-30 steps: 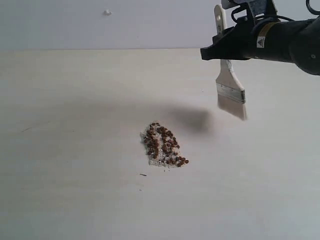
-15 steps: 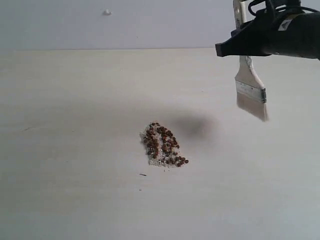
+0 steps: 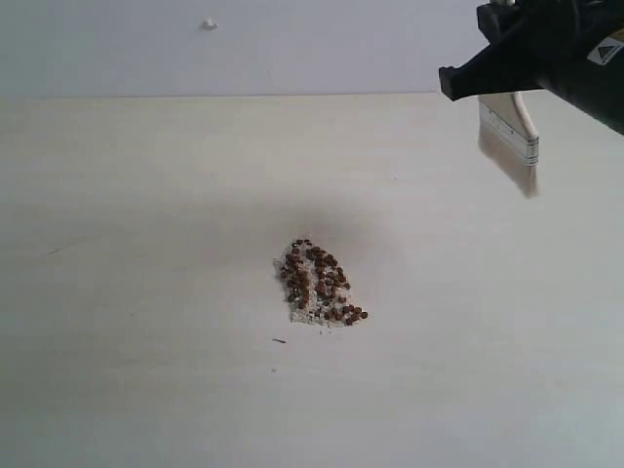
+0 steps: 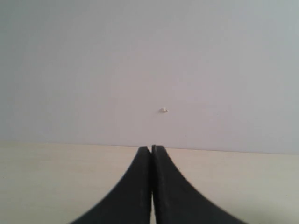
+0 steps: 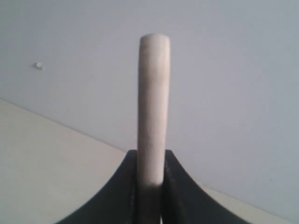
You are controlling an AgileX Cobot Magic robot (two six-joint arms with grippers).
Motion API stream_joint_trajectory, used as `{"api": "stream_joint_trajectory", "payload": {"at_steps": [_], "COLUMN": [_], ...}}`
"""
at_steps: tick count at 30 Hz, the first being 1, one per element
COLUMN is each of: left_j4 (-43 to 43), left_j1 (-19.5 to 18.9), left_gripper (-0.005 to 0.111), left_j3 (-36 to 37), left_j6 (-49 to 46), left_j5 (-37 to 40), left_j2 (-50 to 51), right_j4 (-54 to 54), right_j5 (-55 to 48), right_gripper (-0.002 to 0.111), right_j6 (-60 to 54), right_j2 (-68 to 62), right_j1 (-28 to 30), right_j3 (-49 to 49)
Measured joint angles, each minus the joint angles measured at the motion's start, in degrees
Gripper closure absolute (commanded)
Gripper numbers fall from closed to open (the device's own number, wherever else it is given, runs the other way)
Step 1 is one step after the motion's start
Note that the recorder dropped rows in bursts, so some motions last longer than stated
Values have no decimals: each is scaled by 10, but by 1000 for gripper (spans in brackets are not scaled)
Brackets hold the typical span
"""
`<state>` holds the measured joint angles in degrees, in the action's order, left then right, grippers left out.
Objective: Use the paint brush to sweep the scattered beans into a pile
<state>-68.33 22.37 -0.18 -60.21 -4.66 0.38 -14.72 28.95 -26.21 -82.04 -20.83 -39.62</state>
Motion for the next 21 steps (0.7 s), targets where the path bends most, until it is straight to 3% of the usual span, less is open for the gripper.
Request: {"api": "stream_joint_trajectory", "payload": {"at_steps": [21], "left_j4": [0], "left_j1": [0], "left_gripper": [107], "left_j3": [0], "left_j6": [0], "left_j5": [0], "left_j2": [0], "right_j4": [-33], "right_j5": [25], "right_gripper": [108], "right_j6": [9], "right_j2": [-21], "right_j1": [0], "right_j3": [0]}}
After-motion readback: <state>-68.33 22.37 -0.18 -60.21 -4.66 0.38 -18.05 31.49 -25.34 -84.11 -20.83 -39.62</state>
